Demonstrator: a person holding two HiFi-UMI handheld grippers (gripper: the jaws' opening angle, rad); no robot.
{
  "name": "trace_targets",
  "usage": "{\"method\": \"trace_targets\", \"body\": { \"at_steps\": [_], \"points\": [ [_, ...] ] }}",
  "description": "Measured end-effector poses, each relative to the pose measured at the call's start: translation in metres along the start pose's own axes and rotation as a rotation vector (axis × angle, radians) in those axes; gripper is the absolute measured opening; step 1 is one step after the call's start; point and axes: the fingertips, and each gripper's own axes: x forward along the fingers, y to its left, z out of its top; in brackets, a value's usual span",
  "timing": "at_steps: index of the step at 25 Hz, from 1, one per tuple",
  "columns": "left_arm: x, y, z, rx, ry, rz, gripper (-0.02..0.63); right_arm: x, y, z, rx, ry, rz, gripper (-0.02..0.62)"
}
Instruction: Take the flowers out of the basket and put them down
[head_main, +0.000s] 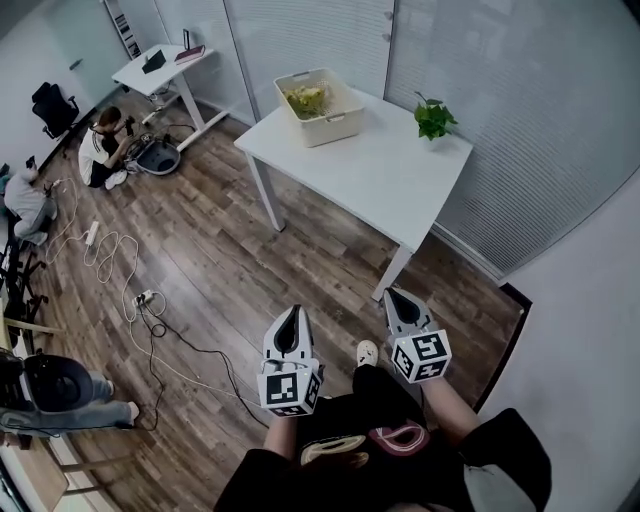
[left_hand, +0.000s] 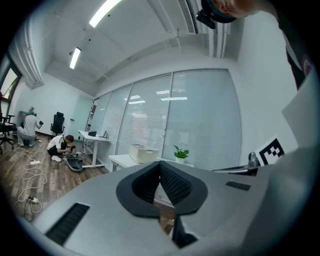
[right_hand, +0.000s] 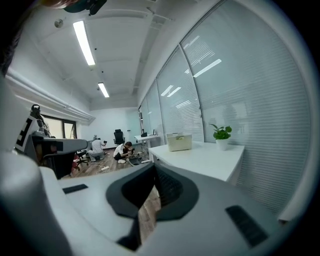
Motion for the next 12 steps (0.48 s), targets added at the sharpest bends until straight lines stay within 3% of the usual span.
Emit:
{"method": "trace_targets", "body": {
  "at_steps": [12],
  "points": [
    [0.116, -0.039, 0.003, 0.009, -0.004, 0.044, 0.017, 0.072, -0.091, 0.028, -0.037, 0.020, 0.099, 0.011]
  ]
}}
